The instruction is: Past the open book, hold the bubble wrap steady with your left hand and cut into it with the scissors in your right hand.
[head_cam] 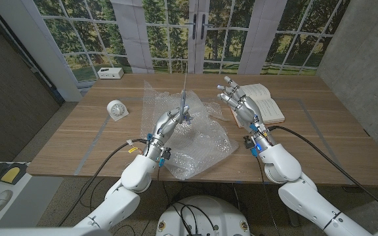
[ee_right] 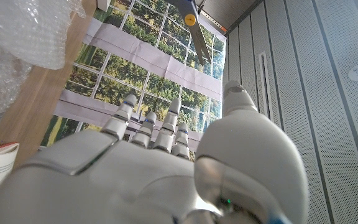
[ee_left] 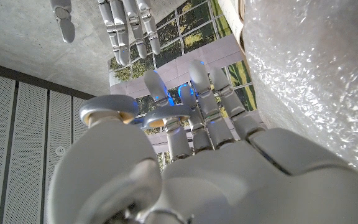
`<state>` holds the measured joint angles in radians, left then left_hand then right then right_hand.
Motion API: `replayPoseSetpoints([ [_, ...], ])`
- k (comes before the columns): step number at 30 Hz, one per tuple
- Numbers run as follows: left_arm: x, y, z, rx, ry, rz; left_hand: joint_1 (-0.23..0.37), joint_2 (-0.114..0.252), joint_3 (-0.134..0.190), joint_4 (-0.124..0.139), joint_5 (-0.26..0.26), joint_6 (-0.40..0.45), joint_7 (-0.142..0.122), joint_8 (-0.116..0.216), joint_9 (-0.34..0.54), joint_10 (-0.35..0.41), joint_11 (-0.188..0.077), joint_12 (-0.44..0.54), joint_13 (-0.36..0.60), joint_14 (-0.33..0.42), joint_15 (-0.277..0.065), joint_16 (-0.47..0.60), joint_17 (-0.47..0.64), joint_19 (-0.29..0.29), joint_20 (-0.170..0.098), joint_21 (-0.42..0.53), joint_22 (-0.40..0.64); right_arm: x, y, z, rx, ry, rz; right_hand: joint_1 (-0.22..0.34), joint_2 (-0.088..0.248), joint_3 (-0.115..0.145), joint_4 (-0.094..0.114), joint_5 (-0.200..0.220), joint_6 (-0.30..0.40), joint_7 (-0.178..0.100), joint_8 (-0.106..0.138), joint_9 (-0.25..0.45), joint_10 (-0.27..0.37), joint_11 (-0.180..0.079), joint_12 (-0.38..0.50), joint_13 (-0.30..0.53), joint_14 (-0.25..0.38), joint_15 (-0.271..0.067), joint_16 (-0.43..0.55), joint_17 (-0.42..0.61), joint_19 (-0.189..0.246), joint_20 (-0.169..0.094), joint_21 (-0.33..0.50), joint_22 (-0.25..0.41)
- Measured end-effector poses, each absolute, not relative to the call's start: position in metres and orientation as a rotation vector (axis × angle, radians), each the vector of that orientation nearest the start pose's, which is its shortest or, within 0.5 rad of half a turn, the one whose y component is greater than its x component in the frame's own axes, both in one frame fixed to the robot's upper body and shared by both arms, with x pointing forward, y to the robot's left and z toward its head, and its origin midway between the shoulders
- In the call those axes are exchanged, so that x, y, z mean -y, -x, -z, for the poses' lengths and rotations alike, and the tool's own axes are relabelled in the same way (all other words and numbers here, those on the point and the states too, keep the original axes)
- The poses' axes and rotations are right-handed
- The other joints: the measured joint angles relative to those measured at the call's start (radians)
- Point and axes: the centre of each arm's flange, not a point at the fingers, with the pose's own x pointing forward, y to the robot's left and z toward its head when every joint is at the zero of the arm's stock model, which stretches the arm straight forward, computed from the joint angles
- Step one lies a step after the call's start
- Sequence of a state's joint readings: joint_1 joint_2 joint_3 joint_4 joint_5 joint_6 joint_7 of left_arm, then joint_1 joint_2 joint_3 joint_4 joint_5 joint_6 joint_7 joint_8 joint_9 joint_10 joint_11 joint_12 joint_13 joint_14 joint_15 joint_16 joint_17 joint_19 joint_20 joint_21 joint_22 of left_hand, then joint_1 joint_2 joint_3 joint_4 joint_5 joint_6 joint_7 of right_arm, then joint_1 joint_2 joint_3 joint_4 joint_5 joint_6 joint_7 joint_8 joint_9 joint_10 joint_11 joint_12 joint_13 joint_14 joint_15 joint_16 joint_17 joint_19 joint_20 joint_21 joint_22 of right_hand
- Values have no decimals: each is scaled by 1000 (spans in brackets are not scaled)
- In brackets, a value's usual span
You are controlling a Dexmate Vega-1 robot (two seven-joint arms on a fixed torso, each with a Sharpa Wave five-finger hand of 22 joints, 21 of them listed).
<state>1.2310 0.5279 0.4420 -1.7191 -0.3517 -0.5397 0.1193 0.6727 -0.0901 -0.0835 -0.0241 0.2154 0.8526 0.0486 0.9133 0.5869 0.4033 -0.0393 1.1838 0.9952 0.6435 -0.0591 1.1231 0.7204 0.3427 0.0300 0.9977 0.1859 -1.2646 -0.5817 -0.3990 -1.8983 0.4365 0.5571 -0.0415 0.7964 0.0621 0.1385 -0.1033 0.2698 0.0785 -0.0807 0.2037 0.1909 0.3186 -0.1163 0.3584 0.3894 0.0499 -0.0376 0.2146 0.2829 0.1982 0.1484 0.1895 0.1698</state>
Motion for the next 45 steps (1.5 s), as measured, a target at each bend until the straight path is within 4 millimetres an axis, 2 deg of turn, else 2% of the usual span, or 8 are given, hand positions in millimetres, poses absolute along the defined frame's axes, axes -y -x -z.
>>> replayPoseSetpoints([
  [3,-178,-516,105,803,-46,366,-36,-22,-31,13,12,7,7,-20,-16,8,2,1,-3,0,0,-9,0,0,1,-14,0,174,-470,55,936,-8,-485,0,0,0,0,0,0,0,0,0,0,0,-4,0,0,0,0,0,0,0,0,0],
  [8,-184,-520,105,788,-36,343,-112,-43,-86,48,44,7,8,-59,-25,18,11,1,-6,-4,-4,-25,-2,-11,30,-37,0,174,-471,54,941,-7,-481,0,0,4,-4,-4,0,0,0,0,3,-3,-4,-5,4,4,4,-5,-5,5,0,0],
  [9,-185,-521,105,785,-33,339,-123,-49,-97,56,51,-1,-1,-67,-24,20,12,1,-7,-4,-3,-25,-3,-11,33,-42,0,174,-471,53,941,-7,-481,0,0,4,-4,-4,0,0,0,0,3,-3,-4,-5,4,4,4,-5,-5,5,0,0],
  [14,-194,-523,102,783,-28,324,-177,-50,-123,68,75,-12,-11,-83,-16,36,24,1,-8,-18,0,-36,-3,-16,53,-60,0,174,-471,52,946,-8,-478,0,0,4,-4,-4,4,-4,0,0,3,-3,-7,-5,4,4,4,-5,-5,5,0,0],
  [22,-210,-522,92,784,-52,296,-210,-51,-123,68,96,-11,-11,-84,8,57,36,11,8,2,2,-31,-3,0,68,-66,3,174,-472,50,950,-12,-477,0,0,4,-4,-8,5,-5,0,0,9,-9,-11,-9,4,4,4,-9,-5,5,0,0],
  [32,-225,-525,85,754,-110,261,-239,-52,-123,68,116,-10,-10,-87,27,67,47,12,0,11,11,-40,-25,9,70,-77,0,176,-472,49,952,-18,-474,0,0,8,-8,-11,5,-5,0,0,13,-12,-15,-14,4,4,4,-9,-5,5,0,0],
  [39,-231,-527,79,728,-165,263,-267,-49,-123,68,136,-44,20,-104,52,31,75,3,6,-16,35,-48,-21,3,87,-107,0,177,-472,48,953,-16,-474,-4,4,8,-8,-11,5,-5,0,0,17,-11,-15,-16,4,4,4,-14,-5,5,0,0],
  [45,-232,-527,76,712,-198,275,-290,-58,-123,68,144,-61,16,-110,60,20,75,-5,5,-25,40,-48,-24,-2,92,-114,0,178,-472,48,954,-15,-476,-4,4,8,-9,-15,5,-5,0,0,17,-11,-23,-19,4,4,4,-14,-5,5,0,0],
])
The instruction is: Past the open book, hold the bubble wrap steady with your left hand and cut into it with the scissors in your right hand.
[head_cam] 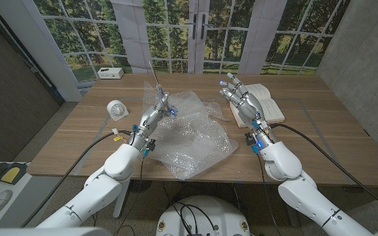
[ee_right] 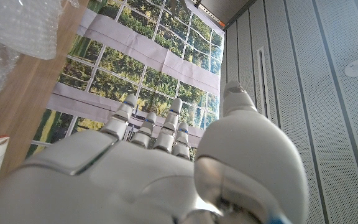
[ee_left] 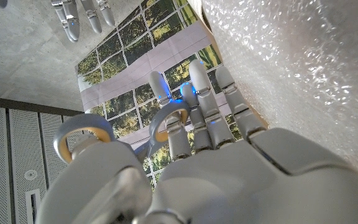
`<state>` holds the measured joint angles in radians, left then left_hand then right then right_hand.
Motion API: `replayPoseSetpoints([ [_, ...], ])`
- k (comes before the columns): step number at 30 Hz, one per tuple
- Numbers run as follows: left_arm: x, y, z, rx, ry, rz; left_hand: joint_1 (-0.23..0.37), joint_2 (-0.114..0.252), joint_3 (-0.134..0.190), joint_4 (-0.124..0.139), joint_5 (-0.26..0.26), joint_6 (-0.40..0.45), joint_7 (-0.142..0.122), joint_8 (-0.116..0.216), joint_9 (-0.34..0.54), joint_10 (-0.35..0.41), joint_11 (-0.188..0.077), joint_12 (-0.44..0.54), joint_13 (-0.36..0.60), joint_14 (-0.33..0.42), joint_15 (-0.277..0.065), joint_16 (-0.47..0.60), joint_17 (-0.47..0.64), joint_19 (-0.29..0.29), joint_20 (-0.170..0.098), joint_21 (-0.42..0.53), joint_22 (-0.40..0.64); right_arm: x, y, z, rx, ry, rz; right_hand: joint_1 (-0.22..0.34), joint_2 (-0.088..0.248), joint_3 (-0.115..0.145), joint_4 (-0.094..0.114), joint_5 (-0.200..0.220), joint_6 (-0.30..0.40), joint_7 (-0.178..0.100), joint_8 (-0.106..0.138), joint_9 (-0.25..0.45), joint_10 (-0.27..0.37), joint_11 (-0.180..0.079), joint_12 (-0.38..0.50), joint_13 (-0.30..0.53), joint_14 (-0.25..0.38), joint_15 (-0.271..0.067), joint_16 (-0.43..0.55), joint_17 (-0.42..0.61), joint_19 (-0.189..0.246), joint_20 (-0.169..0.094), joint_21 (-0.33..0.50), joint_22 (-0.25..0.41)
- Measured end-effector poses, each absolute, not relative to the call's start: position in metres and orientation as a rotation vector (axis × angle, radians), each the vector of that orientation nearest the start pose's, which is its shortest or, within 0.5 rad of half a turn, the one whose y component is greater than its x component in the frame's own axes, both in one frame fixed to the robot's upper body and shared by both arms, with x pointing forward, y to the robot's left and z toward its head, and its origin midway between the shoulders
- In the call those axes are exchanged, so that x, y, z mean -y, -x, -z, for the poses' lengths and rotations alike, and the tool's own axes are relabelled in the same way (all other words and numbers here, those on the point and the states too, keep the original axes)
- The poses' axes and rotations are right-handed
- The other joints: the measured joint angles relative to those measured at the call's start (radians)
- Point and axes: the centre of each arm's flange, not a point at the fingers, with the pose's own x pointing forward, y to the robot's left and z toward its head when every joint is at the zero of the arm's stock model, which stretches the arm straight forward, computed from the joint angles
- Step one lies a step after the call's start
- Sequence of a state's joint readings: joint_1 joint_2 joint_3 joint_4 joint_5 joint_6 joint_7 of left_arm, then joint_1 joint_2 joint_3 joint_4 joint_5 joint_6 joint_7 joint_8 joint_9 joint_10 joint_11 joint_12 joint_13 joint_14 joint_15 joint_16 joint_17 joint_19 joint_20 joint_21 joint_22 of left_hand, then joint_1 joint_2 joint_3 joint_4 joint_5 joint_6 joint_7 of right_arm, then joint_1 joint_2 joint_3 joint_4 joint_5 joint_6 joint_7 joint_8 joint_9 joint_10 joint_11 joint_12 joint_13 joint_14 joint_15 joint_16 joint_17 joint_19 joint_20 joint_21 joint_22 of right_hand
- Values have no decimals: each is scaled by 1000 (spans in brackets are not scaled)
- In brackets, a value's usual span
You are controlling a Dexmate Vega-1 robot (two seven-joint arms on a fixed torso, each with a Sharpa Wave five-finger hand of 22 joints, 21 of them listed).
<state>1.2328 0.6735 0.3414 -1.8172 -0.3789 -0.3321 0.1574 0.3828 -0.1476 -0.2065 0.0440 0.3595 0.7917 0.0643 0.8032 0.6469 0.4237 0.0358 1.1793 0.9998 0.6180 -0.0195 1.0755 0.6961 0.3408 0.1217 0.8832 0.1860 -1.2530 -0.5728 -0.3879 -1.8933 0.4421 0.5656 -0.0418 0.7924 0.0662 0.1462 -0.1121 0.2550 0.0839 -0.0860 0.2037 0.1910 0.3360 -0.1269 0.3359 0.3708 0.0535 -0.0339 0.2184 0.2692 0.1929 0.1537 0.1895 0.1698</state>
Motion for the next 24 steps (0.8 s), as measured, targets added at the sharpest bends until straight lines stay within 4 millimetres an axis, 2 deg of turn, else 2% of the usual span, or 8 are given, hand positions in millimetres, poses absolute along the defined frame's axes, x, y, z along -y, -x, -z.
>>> replayPoseSetpoints([
  [1,-233,-526,74,711,-203,278,-4,3,0,0,3,-1,-1,-1,0,0,0,0,-1,0,0,-5,-2,0,0,0,0,177,-472,48,955,-15,-477,0,0,-3,-3,0,0,0,0,0,0,0,0,0,0,0,1,0,0,0,0,0],
  [2,-233,-526,74,706,-207,281,-4,3,-34,0,4,-2,-2,-2,2,0,0,0,-3,0,0,-7,-5,0,0,-1,1,178,-472,47,955,-15,-478,0,0,-3,-3,0,0,0,0,0,0,0,0,0,0,0,4,0,0,0,0,0],
  [3,-233,-526,74,704,-209,282,-4,3,-41,0,4,-3,-3,-4,4,0,0,0,-4,0,0,-7,-6,0,0,-6,2,178,-472,47,955,-15,-479,0,0,-3,-3,0,0,0,0,0,0,0,0,0,0,0,4,0,0,0,0,0],
  [24,-234,-517,65,701,-257,317,-18,10,-43,-1,27,-8,2,-4,18,4,-4,5,8,9,-9,1,5,9,1,-22,3,179,-473,47,959,1,-467,0,0,0,-6,-4,0,0,0,0,9,-2,-8,-9,0,0,4,-5,0,0,0,0],
])
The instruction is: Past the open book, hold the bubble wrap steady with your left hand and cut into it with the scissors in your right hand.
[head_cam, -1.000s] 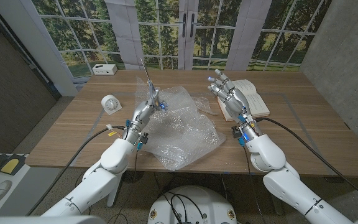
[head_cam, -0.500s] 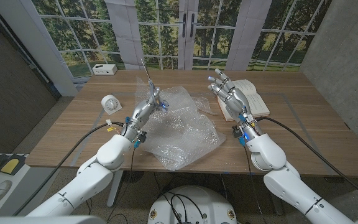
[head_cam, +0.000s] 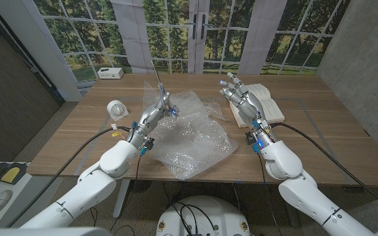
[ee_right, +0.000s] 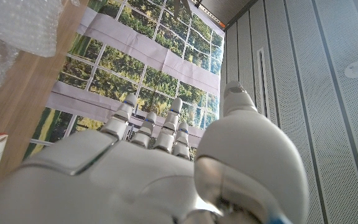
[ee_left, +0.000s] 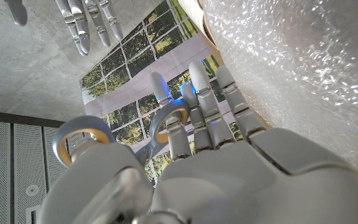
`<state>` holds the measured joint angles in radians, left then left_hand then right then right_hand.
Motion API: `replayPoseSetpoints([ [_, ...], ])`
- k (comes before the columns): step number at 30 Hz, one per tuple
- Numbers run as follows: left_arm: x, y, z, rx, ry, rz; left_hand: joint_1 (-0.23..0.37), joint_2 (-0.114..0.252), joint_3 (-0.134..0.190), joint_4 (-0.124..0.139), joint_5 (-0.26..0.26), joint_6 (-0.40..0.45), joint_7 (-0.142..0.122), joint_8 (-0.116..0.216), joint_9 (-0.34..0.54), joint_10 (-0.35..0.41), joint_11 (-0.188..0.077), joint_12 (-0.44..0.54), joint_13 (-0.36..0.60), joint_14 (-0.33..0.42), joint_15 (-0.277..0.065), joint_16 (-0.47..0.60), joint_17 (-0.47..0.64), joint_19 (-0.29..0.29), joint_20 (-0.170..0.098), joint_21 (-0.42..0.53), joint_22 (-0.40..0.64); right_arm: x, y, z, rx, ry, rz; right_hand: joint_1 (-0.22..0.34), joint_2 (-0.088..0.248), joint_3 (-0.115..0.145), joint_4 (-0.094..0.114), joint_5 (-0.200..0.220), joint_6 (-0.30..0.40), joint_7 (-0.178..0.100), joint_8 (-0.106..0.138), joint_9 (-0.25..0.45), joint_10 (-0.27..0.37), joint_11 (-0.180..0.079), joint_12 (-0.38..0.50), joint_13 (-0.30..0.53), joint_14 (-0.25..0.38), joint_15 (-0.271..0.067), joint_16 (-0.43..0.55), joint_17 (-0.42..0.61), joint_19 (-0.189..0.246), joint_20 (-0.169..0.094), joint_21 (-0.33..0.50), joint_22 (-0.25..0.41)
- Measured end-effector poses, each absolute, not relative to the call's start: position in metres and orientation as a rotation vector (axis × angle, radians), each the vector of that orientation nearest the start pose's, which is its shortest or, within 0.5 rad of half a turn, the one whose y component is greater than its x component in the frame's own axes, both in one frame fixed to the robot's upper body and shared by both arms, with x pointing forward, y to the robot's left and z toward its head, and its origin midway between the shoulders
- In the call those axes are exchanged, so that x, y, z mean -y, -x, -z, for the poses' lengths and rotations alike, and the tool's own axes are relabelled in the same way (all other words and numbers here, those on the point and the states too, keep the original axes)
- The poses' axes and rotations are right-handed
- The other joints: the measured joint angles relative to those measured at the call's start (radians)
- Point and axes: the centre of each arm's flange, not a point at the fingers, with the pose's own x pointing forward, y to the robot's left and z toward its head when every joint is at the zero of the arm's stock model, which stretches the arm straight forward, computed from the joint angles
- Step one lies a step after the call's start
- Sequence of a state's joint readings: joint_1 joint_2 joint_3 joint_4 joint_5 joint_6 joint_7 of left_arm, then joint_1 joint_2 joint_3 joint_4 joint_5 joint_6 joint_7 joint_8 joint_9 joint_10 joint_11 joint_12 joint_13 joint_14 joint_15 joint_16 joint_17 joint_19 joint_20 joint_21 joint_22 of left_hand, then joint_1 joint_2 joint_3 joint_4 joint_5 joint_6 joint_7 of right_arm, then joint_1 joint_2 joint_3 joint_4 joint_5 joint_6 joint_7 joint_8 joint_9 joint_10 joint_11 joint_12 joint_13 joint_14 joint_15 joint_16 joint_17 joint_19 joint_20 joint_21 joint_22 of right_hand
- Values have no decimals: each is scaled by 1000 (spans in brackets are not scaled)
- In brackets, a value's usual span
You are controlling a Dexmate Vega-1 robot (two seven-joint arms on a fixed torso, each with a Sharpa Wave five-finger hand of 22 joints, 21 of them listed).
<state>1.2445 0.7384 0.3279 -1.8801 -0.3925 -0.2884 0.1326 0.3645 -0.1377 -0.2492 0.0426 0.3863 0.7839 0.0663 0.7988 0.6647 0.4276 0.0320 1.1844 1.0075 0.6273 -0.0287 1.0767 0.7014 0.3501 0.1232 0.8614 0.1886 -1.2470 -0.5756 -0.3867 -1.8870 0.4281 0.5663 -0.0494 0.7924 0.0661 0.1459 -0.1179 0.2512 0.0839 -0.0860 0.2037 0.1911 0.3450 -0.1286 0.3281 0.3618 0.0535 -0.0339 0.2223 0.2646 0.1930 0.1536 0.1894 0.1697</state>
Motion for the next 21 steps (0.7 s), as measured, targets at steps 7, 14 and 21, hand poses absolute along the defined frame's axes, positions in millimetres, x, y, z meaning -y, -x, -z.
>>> replayPoseSetpoints([
  [7,-235,-512,67,693,-262,336,0,0,0,0,8,0,0,0,-2,0,0,0,-2,0,0,0,-7,0,0,-4,0,187,-473,46,972,37,-418,0,0,3,-3,0,0,0,0,0,7,7,0,0,0,0,0,-5,0,0,0,0],
  [14,-239,-507,69,688,-262,340,0,0,0,0,15,0,0,-2,-2,0,0,0,0,0,0,0,-7,9,-2,-7,5,192,-473,46,978,50,-383,0,0,3,-3,-4,0,0,0,0,11,4,0,-1,0,0,4,-5,0,0,0,0],
  [21,-244,-501,72,682,-257,338,0,0,0,0,27,0,0,-8,-1,0,0,0,0,5,-5,8,-7,12,-5,-11,5,194,-475,47,975,54,-368,0,0,3,-3,-4,0,0,0,0,20,5,0,-5,0,0,4,-5,0,0,0,0],
])
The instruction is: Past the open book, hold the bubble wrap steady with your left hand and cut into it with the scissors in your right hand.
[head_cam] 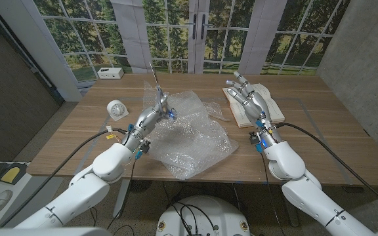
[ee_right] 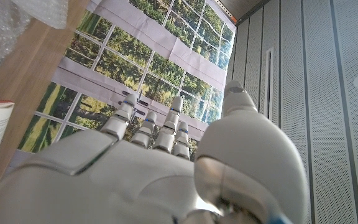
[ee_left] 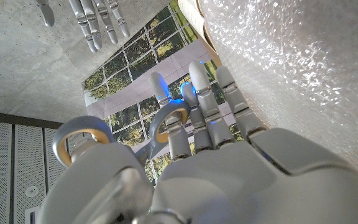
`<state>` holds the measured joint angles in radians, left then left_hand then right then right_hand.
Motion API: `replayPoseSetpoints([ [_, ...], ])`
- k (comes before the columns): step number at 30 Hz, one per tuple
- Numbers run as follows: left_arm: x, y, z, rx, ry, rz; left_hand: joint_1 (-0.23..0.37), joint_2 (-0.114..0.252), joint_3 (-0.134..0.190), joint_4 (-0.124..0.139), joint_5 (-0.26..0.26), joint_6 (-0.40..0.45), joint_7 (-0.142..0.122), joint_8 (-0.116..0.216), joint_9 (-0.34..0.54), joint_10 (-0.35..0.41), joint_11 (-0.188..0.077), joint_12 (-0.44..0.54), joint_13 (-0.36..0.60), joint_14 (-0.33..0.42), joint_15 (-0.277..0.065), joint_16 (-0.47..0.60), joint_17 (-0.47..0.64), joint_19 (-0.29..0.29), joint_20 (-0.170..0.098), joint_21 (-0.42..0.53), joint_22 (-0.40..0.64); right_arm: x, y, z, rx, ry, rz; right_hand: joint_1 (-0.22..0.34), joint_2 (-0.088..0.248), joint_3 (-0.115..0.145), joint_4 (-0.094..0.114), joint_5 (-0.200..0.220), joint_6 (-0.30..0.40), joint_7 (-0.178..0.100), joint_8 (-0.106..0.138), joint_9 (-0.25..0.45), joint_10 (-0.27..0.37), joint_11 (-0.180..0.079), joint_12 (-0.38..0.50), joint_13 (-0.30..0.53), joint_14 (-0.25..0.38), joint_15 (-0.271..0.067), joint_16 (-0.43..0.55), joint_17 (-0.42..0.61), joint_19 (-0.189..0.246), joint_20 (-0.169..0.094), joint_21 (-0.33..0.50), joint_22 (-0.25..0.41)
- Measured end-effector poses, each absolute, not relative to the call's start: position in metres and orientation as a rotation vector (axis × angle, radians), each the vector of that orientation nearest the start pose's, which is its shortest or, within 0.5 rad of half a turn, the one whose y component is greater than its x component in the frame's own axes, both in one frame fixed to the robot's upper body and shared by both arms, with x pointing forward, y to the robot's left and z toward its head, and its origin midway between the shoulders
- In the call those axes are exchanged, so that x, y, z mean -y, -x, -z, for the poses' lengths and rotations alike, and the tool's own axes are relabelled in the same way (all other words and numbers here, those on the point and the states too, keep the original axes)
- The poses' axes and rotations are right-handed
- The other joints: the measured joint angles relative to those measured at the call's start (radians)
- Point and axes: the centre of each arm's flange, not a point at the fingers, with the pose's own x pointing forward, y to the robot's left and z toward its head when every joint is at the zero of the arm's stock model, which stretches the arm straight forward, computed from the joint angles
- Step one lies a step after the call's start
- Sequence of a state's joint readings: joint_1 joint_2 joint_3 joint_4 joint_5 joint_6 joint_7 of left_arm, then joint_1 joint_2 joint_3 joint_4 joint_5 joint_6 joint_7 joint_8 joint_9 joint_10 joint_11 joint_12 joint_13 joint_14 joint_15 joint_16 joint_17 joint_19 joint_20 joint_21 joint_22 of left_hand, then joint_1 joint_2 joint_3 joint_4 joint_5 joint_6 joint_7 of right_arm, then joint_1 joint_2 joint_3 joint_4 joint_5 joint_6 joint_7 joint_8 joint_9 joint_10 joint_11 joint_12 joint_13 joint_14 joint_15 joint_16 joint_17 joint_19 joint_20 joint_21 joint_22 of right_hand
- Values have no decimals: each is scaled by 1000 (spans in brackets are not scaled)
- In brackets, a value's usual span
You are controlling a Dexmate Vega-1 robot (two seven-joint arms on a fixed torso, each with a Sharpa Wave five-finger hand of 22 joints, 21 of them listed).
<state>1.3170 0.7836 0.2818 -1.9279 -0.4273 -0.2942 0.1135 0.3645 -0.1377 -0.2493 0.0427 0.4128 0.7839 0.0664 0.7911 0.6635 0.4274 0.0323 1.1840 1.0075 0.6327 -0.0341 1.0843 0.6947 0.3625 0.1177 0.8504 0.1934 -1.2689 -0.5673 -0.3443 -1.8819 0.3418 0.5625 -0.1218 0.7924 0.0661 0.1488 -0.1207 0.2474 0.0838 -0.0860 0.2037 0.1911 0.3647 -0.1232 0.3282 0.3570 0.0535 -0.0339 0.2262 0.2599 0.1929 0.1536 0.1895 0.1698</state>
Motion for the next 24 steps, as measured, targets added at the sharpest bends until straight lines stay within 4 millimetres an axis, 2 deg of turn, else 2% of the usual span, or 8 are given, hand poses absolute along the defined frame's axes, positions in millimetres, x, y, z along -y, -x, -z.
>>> replayPoseSetpoints([
  [11,-252,-493,78,672,-245,325,0,0,0,0,9,0,0,-4,6,2,-2,3,0,5,5,0,-3,4,4,-7,0,194,-481,47,971,58,-359,0,0,0,0,0,0,0,0,0,0,0,-7,0,0,0,0,-5,0,0,0,0],
  [13,-253,-492,79,671,-244,325,0,0,-27,3,12,0,0,-7,6,2,-2,3,3,5,5,0,-2,4,4,-11,0,193,-482,47,971,59,-358,0,0,0,0,0,0,0,0,0,0,0,-7,0,0,0,0,-5,0,0,0,0],
  [24,-257,-486,87,655,-230,336,0,0,-27,3,17,0,0,-8,6,2,-2,3,2,5,5,0,-2,7,0,-15,0,193,-485,47,963,65,-352,0,0,4,-4,-4,0,0,0,0,0,0,-15,-5,0,0,0,-4,0,0,0,0],
])
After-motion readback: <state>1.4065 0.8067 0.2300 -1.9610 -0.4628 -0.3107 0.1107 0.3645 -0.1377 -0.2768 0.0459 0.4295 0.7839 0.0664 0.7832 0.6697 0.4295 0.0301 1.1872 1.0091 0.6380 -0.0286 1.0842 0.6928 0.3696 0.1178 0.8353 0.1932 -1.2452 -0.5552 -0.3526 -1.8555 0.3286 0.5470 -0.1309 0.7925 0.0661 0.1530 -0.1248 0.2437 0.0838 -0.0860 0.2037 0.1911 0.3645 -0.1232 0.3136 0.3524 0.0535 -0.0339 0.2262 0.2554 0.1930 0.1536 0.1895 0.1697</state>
